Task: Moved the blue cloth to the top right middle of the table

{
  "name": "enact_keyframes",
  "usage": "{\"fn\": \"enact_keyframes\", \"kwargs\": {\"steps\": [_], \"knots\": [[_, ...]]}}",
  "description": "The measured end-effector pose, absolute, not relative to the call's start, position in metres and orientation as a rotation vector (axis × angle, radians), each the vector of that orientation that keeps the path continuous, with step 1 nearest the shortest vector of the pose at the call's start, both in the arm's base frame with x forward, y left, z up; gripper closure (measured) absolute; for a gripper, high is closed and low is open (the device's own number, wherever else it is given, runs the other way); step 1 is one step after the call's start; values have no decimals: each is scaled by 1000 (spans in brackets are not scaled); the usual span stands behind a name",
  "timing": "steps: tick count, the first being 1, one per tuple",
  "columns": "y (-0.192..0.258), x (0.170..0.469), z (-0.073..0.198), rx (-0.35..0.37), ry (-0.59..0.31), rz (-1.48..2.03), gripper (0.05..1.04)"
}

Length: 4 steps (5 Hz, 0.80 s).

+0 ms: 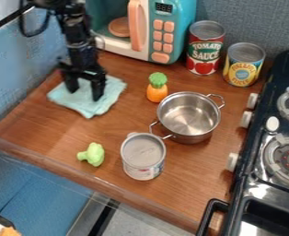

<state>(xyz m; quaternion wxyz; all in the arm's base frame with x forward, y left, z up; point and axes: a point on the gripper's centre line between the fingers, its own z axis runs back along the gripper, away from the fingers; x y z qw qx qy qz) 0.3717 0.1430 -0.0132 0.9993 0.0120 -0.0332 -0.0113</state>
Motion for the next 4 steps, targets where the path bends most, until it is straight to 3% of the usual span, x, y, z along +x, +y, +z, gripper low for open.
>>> {"fn": "enact_keyframes", "kwargs": {"steps": [3, 4], "knots": [[125, 390, 3, 58, -65, 16, 83], [126, 390, 50, 86, -167, 32, 83]]}}
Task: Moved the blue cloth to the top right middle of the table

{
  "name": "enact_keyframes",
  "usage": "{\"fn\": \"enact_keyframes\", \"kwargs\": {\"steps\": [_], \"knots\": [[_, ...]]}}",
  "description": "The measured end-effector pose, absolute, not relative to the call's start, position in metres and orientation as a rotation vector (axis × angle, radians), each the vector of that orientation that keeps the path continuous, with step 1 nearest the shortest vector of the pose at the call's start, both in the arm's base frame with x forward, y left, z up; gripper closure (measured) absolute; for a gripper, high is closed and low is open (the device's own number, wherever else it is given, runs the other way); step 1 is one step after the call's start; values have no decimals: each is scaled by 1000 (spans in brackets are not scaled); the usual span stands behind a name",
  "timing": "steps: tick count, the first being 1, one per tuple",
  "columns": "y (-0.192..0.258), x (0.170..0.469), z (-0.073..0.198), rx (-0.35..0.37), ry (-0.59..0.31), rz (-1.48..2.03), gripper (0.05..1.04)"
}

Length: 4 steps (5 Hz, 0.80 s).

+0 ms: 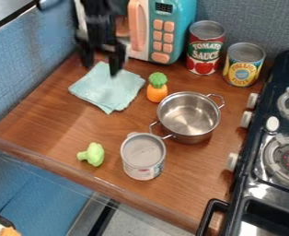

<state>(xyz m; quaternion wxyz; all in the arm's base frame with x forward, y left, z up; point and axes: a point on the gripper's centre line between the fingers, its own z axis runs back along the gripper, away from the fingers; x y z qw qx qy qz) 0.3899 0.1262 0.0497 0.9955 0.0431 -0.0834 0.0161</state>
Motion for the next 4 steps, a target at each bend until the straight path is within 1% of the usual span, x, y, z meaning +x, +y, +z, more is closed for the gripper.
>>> {"fn": "enact_keyframes", "kwargs": {"steps": [1, 4], "knots": [[122, 378, 67, 81, -188, 40, 83], [123, 378, 68, 83, -189, 40, 83]]}}
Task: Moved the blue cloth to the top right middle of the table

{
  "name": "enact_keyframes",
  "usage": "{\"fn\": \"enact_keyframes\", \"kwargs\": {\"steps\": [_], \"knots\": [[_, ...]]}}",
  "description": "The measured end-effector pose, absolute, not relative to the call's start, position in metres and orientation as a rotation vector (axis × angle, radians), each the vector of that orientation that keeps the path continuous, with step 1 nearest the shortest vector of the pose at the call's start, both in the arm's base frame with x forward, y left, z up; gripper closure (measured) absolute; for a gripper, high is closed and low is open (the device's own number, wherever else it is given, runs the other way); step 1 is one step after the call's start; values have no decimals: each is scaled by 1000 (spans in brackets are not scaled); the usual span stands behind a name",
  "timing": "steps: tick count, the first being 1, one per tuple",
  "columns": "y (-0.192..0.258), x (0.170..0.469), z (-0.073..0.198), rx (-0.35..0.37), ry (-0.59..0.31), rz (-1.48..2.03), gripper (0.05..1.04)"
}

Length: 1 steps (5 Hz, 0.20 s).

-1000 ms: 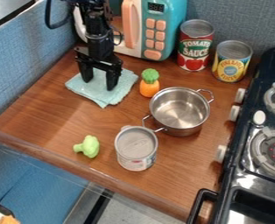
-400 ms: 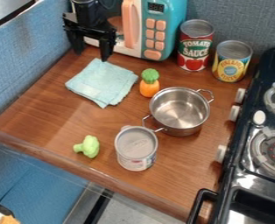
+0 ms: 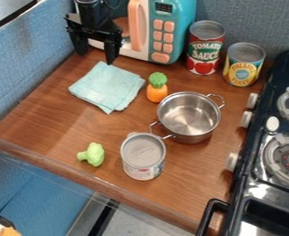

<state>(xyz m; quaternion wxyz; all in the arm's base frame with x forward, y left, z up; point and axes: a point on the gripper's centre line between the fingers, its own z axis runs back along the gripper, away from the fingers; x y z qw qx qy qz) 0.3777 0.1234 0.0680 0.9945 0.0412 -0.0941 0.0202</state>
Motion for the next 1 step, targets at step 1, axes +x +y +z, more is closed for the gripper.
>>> {"fn": "enact_keyframes", "kwargs": {"steps": [1], "knots": [[123, 378, 68, 83, -189, 40, 83]]}}
